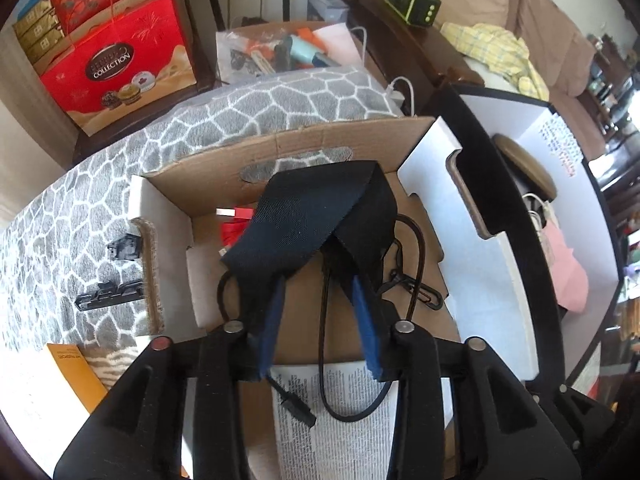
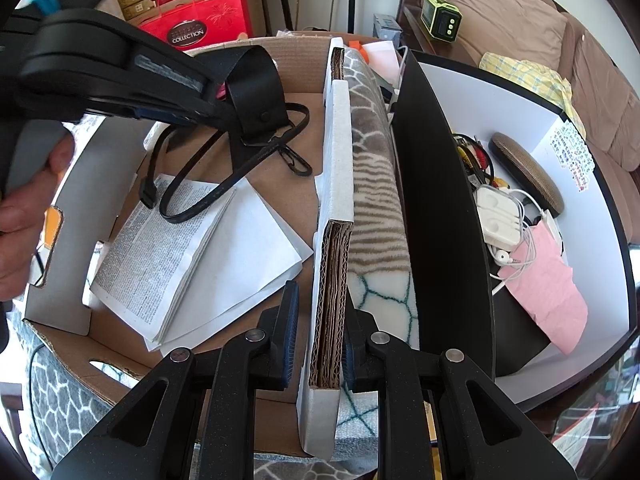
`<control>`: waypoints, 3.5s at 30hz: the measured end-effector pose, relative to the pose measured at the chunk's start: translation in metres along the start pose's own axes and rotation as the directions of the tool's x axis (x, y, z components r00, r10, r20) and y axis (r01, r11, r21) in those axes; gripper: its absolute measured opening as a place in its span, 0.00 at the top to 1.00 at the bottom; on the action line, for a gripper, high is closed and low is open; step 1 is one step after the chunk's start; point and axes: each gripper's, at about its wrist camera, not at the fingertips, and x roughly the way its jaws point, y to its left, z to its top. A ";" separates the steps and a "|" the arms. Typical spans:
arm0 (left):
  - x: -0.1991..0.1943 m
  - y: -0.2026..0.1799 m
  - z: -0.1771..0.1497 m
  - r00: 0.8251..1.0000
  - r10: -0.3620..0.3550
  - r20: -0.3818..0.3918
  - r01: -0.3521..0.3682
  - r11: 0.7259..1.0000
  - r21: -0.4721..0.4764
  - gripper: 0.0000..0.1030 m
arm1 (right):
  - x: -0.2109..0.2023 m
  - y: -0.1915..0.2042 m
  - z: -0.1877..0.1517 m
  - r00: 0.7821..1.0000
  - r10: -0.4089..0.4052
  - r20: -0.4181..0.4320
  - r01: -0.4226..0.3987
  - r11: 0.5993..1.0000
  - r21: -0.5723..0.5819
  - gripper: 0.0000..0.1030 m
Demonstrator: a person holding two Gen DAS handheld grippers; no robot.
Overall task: Organize objects
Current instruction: 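Regrasp the black strap in the tray with the left tool and reposition it, then move the left tool back to the black plastic clips on the yellow box, then grasp one black plastic clip with the left tool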
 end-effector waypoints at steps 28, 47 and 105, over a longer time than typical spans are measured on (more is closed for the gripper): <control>-0.010 -0.044 -0.052 0.976 0.217 -0.021 -0.195 0.913 0.359 0.49 | -0.001 0.000 0.000 1.000 0.000 -0.001 0.000 1.000 0.000 0.82; -0.082 0.040 -0.015 0.996 -0.081 0.027 0.078 0.993 0.089 0.29 | 0.000 0.001 0.000 1.000 0.000 0.000 0.000 1.000 -0.001 0.82; -0.022 0.099 -0.016 0.963 0.104 0.247 -0.208 0.873 0.442 0.50 | 0.000 -0.001 -0.001 1.000 -0.003 -0.003 0.003 1.000 -0.001 0.81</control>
